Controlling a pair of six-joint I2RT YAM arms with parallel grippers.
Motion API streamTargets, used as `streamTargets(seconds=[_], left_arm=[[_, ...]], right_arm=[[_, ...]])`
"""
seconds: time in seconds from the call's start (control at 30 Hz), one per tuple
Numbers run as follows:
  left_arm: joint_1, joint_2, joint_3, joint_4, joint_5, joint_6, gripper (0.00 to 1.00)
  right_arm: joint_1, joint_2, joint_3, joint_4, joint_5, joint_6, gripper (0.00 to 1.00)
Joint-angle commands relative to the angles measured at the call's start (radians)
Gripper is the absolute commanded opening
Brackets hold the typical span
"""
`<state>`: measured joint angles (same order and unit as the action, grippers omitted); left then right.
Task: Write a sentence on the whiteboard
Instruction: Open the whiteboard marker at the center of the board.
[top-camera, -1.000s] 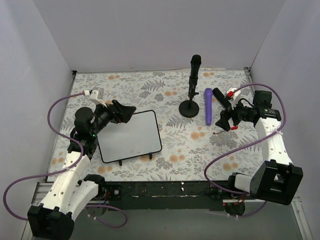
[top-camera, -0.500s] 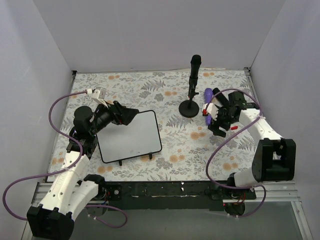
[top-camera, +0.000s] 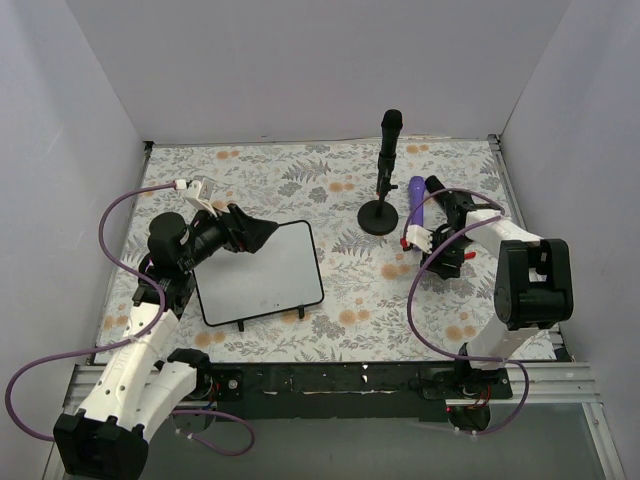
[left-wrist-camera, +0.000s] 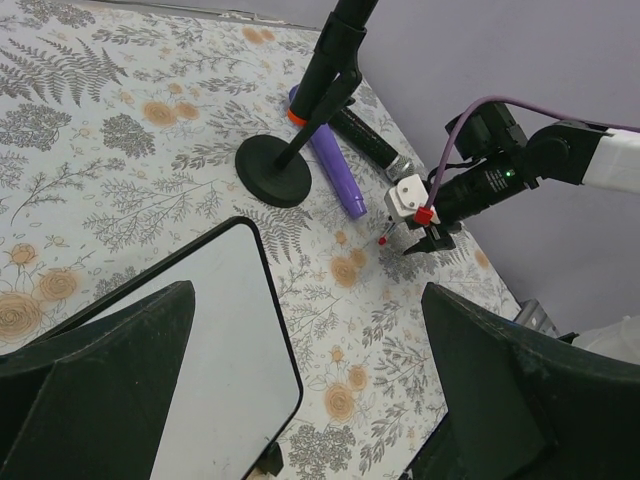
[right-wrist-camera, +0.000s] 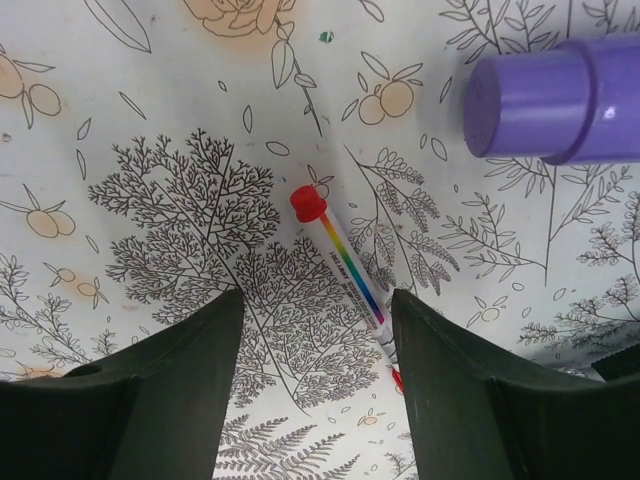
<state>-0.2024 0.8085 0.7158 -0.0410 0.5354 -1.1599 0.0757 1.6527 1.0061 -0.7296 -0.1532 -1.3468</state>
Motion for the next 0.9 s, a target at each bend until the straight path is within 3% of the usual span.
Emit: streamTargets(seconds=[0.0, 0.2, 0.43, 0.6, 0.87], left_arm=[[-0.002, -0.026, 0.022, -0.008, 0.018, 0.003, 0.98], [-0.002, -0.025, 0.028, -0.008, 0.04, -0.001, 0.98], [-0.002, -0.014, 0.036, 0.006, 0.113, -0.015, 0.98], [-0.018, 0.015, 0.025, 0.035, 0.175, -0.063, 0.98], [-0.209, 0.121, 0.042, 0.096, 0.138, -0.089, 0.98]], right_arm=[[0.012, 0.032, 0.042, 0.01, 0.034, -0.052, 0.66], [0.013, 0.074, 0.048, -0.005, 0.024, -0.055, 0.53], [0.029, 0.101, 0.035, 0.012, 0.011, -0.026, 0.24], [0.039, 0.084, 0.005, 0.047, -0.035, 0.093, 0.12], [0.038, -0.031, 0.04, 0.096, -0.227, 0.322, 0.01]])
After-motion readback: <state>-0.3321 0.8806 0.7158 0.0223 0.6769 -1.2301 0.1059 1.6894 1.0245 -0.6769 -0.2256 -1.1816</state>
